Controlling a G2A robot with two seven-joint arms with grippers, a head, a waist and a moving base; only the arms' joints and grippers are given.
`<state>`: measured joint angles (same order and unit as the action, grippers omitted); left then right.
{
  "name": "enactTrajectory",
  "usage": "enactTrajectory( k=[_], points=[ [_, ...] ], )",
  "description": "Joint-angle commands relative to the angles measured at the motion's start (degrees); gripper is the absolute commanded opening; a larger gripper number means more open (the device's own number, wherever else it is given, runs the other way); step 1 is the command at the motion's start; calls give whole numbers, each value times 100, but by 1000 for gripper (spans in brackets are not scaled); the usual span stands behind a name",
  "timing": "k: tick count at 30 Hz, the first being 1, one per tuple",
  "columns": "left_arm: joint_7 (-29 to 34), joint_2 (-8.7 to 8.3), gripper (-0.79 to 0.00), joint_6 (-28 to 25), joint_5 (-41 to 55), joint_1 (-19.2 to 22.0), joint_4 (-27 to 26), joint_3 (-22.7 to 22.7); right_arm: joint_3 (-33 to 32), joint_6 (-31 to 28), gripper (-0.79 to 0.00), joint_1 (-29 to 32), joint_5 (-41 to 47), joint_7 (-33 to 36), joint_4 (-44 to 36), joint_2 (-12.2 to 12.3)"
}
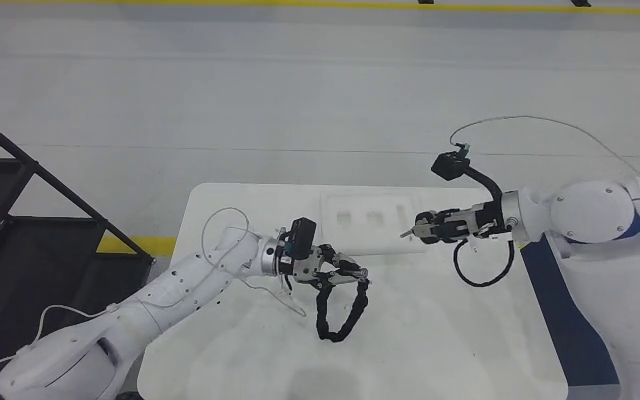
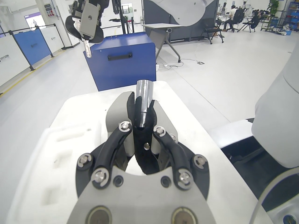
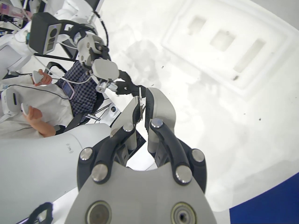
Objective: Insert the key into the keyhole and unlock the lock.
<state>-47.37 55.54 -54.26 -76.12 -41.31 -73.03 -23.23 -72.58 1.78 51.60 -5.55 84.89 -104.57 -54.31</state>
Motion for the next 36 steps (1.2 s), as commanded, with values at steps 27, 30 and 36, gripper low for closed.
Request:
enactTrajectory(
  k=[27,30,36],
  points=[
    [-310,550,-785,430,205,-167,360,238,-283,578,-785,543,376,-521,-70,81],
    [-205,562,-785,588,390,-353,334,147,-371,863,-785,677,255,-514,-301,122],
    [-770,630,-785,1064,338,-640,586,-16,-727,1267,-785,1131,168,-467,-930,220]
  ],
)
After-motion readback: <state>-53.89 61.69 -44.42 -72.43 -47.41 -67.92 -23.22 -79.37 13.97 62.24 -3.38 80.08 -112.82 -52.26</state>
